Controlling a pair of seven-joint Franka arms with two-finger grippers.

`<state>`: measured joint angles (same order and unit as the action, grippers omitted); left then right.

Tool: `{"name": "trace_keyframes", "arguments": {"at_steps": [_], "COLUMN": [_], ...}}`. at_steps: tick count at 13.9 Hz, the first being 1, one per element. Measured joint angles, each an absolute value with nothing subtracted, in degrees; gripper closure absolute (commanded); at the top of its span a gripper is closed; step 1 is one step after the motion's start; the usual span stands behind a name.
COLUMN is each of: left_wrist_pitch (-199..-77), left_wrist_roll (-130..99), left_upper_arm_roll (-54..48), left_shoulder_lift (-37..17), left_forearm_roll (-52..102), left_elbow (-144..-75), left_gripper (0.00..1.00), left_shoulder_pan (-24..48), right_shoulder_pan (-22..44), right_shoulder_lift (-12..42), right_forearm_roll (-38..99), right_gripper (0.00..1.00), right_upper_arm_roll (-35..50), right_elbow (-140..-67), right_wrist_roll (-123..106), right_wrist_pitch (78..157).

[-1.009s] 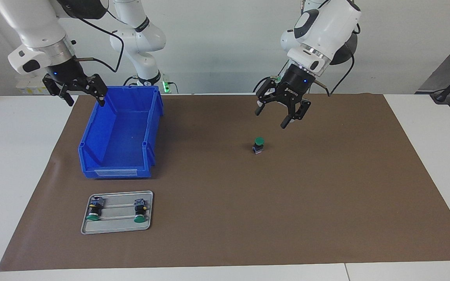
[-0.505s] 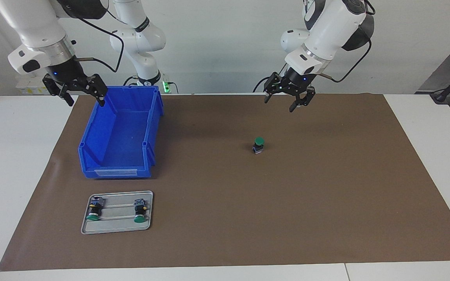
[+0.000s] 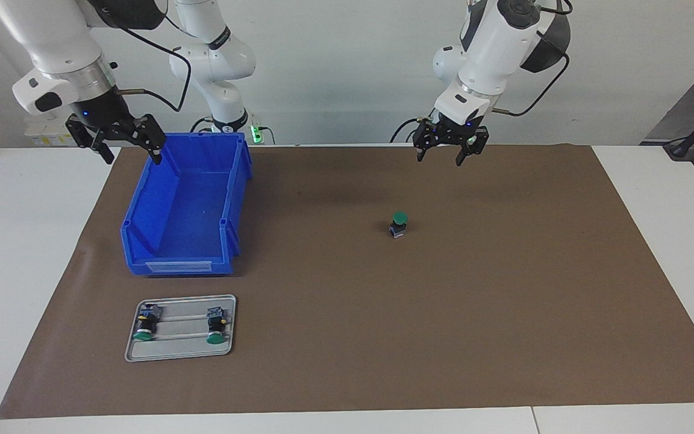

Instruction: Place and press button with both arms

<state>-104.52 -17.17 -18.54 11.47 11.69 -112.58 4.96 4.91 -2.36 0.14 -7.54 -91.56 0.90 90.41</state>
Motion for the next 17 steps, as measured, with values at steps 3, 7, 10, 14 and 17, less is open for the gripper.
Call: {"name": "trace_keyframes", "arguments": {"at_steps": [3, 7, 10, 14, 17], "left_wrist_pitch": [-104.63, -108.77, -115.19, -123.71, -125.20], "left_wrist_roll": [-21.98, -29.78, -31.54, -31.46, -30.74], "left_upper_arm_roll": [-18.77, -18.94, -19.02, -18.28, -18.10], "left_shoulder_lift": [11.56, 7.39, 1.35, -2.50, -2.57], "left_forearm_roll": [11.49, 6.82, 4.41, 3.88, 3.83], "left_elbow": [-113.00, -114.24, -114.47, -116.57, -118.28], "left_gripper": [0.60, 0.99, 1.00, 1.00, 1.00], "left_shoulder_pan": [7.14, 12.22, 14.69, 14.11, 13.20], "right_shoulder_pan": [4.91, 4.91, 4.91, 4.91, 4.91], "right_shoulder_lift": [-2.36, -2.36, -2.36, -2.36, -2.36], "right_forearm_roll": [0.14, 0.14, 0.14, 0.14, 0.14], "right_gripper": [0.00, 0.00, 0.00, 0.00, 0.00], "right_upper_arm_roll": [-7.54, -7.54, -7.54, -7.54, -7.54], "right_elbow": [-91.56, -91.56, -91.56, -91.56, -91.56], "right_wrist_roll": [0.90, 0.90, 0.90, 0.90, 0.89], "right_wrist_pitch": [90.41, 90.41, 90.41, 90.41, 90.41]}}
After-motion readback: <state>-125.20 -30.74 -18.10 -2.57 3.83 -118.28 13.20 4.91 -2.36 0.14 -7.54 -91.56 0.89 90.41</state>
